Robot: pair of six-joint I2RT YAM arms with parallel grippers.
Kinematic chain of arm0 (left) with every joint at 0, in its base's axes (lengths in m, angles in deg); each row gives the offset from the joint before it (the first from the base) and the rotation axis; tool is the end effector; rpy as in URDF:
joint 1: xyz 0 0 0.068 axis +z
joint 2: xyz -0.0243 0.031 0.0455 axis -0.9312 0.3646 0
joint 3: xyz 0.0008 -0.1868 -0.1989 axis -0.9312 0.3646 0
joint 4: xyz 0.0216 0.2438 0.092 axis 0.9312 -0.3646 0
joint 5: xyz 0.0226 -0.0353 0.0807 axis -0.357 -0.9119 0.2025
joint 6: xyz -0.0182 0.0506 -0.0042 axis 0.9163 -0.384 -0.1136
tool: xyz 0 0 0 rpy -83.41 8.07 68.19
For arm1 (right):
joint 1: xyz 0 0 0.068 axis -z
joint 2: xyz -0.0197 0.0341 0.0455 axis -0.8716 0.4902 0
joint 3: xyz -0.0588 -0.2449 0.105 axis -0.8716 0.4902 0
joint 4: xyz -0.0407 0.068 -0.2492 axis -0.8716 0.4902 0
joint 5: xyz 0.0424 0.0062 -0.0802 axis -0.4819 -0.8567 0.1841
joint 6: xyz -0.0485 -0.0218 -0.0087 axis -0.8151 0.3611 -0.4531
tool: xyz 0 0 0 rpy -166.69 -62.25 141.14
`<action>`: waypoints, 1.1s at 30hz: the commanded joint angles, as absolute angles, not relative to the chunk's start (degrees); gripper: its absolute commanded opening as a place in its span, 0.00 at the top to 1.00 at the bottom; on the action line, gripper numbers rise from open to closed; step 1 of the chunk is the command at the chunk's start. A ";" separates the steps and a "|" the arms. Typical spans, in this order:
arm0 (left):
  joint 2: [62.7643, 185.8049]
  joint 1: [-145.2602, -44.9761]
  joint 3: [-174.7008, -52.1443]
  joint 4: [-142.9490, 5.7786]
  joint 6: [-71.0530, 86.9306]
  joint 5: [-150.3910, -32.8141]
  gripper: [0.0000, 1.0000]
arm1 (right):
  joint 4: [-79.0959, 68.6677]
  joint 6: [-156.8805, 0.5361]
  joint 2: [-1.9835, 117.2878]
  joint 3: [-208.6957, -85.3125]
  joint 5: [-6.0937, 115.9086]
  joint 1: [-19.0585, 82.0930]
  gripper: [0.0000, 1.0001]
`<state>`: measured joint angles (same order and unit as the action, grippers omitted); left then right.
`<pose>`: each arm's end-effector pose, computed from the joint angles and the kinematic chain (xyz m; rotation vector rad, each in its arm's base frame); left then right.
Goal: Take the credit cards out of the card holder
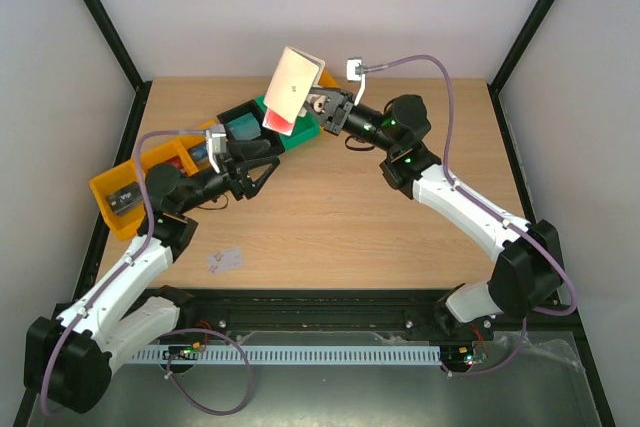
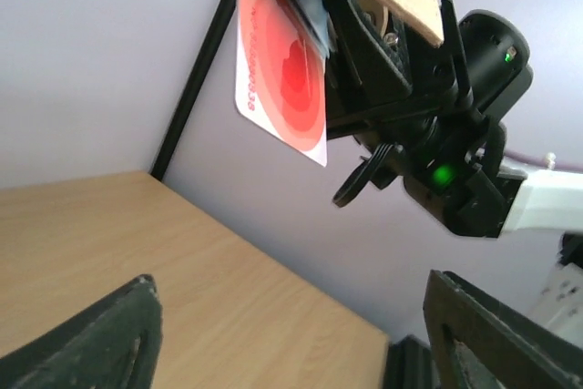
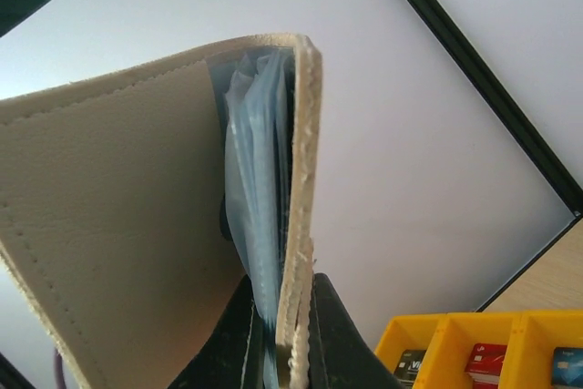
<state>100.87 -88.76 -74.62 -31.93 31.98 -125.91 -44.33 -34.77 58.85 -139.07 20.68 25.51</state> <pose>0.1823 -0.0925 0.3347 0.5219 1.3306 -1.2655 0.2552 0.2086 0.4124 -0.5707 1.3489 1.6713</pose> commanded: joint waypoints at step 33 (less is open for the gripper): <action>105.94 -86.56 -76.44 -35.98 36.91 -122.61 0.98 | -25.19 -46.64 57.42 -139.04 20.83 22.66 0.66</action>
